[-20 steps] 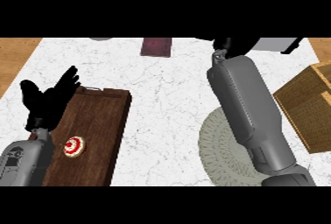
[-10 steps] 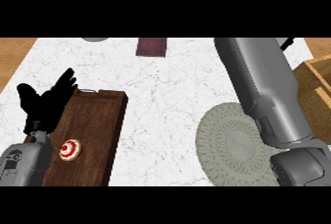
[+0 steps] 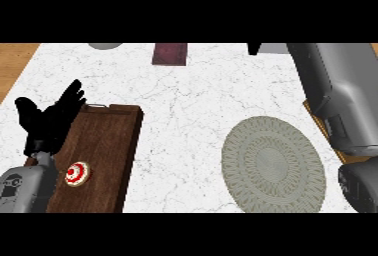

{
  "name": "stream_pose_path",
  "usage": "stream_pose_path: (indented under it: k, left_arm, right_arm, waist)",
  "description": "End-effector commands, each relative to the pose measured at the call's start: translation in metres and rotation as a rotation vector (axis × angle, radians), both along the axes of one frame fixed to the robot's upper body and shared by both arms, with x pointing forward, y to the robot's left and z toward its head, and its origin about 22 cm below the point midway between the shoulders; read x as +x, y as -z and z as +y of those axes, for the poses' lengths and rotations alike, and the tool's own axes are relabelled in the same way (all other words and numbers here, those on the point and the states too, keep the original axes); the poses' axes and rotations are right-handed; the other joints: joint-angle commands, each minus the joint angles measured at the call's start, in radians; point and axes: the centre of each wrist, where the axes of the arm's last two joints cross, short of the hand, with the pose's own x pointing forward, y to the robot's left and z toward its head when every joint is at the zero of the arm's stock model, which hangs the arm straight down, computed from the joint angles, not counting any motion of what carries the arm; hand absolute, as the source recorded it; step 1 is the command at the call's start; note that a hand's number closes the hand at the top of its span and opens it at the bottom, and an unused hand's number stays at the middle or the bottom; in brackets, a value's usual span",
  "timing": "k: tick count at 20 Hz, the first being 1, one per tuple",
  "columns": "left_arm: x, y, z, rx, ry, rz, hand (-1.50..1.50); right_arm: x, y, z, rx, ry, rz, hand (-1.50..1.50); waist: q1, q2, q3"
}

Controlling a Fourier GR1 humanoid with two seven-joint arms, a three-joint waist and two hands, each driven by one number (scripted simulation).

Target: Pick the lemon from the placemat and place it in the basket

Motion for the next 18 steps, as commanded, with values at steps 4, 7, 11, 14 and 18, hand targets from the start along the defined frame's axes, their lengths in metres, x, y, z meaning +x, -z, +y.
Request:
stream_pose_path:
  k: [4, 7, 11, 14, 18]
  left_arm:
    - [-0.006, 0.004, 0.004, -0.004, -0.027, -0.005, 0.0]
    - [0.002, -0.001, -0.001, 0.005, -0.046, 0.0, 0.0]
    - [-0.008, 0.001, 0.008, 0.001, -0.023, 0.012, 0.0]
    - [-0.012, -0.004, 0.023, 0.005, -0.027, -0.005, 0.0]
    - [-0.013, -0.01, 0.019, 0.0, -0.028, 0.01, 0.0]
  right_arm:
    - [0.002, 0.014, -0.04, 0.123, 0.162, 0.01, 1.5]
    - [-0.003, 0.048, -0.054, 0.129, 0.15, 0.019, 1.5]
    - [-0.008, 0.045, -0.075, 0.127, 0.15, -0.002, 1.5]
    - [-0.02, 0.092, -0.102, 0.141, 0.157, -0.036, 1.5]
    - [-0.024, 0.096, -0.098, 0.149, 0.152, -0.05, 1.5]
  waist:
    - [-0.018, -0.005, 0.001]
    - [-0.034, -0.009, 0.001]
    - [-0.029, -0.01, 0.001]
    - [-0.031, -0.009, 0.001]
    - [-0.025, -0.01, 0.001]
